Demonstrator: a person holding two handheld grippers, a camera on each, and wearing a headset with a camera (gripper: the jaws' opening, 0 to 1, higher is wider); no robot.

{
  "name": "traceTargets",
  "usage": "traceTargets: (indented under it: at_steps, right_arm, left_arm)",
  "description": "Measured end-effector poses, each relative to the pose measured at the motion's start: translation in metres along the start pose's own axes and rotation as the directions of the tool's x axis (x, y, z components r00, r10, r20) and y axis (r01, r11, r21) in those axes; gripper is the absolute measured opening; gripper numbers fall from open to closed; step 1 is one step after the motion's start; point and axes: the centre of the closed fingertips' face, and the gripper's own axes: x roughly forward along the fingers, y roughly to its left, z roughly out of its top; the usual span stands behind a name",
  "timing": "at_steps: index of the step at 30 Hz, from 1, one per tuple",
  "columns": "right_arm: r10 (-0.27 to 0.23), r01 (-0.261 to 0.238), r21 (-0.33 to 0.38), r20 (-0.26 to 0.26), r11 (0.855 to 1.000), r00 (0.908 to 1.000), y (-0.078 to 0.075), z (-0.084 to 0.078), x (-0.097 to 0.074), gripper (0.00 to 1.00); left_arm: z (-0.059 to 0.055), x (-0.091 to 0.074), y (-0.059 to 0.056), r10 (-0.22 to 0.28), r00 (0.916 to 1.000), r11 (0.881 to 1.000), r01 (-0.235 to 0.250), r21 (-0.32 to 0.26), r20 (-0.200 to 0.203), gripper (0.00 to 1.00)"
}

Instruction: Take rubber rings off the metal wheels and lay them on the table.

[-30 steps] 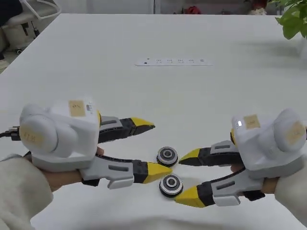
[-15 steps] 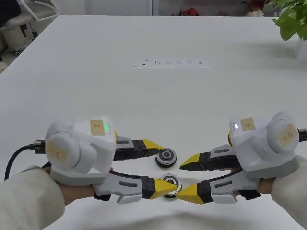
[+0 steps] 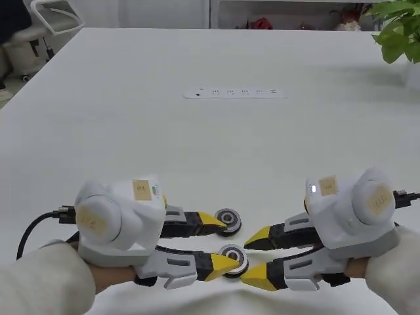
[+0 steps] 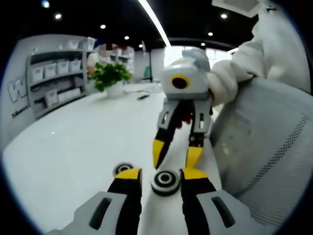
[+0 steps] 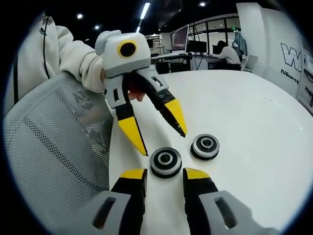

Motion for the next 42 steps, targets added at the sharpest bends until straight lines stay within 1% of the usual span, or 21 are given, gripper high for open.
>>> traceTargets:
  at_steps: [3, 9, 14, 21, 24, 26, 30, 36, 42]
  right_arm:
    - [-0.006, 0.006, 0.003, -0.007, 1.000, 1.0000, -0.001, -0.002, 0.000, 0.26]
    - [-0.003, 0.003, -0.002, -0.011, 1.000, 0.9999, 0.001, -0.003, 0.001, 0.24]
    - [-0.008, 0.008, -0.005, -0.009, 1.000, 0.9999, 0.001, -0.002, 0.002, 0.23]
    - [-0.016, 0.016, -0.019, -0.003, 1.000, 0.9999, 0.000, -0.001, 0.002, 0.22]
    - [-0.031, 0.031, -0.037, -0.005, 0.999, 0.9995, -0.003, -0.001, 0.002, 0.23]
    - [-0.027, 0.026, -0.036, -0.005, 0.999, 0.9996, -0.002, -0.001, 0.003, 0.22]
    - [-0.023, 0.022, -0.046, -0.003, 0.999, 0.9997, 0.000, 0.000, 0.003, 0.21]
    - [-0.024, 0.024, -0.053, -0.005, 0.998, 0.9997, -0.001, 0.000, 0.003, 0.20]
    - [-0.023, 0.022, -0.068, -0.015, 0.997, 0.9996, -0.001, -0.001, 0.002, 0.19]
  left_arm:
    - [-0.006, 0.003, 0.000, 0.005, 0.9999, 0.999, -0.005, -0.036, -0.009, 0.30]
    - [-0.011, 0.007, -0.008, -0.019, 0.9993, 1.000, 0.018, -0.014, -0.033, 0.27]
    - [-0.016, 0.008, -0.009, -0.020, 0.9983, 1.000, 0.020, -0.002, -0.055, 0.23]
    - [-0.018, 0.009, -0.007, -0.014, 0.9979, 1.000, 0.014, 0.004, -0.063, 0.21]
    - [-0.018, 0.009, -0.007, -0.013, 0.9980, 1.000, 0.013, 0.005, -0.061, 0.20]
    - [-0.018, 0.009, -0.007, -0.014, 0.9981, 1.000, 0.015, 0.011, -0.060, 0.19]
    - [-0.018, 0.011, -0.009, -0.020, 0.9981, 1.000, 0.020, 0.003, -0.059, 0.17]
    - [-0.018, 0.012, -0.007, -0.007, 0.9982, 1.000, 0.008, 0.015, -0.060, 0.14]
    - [-0.018, 0.012, -0.006, -0.006, 0.9981, 1.000, 0.007, 0.016, -0.062, 0.14]
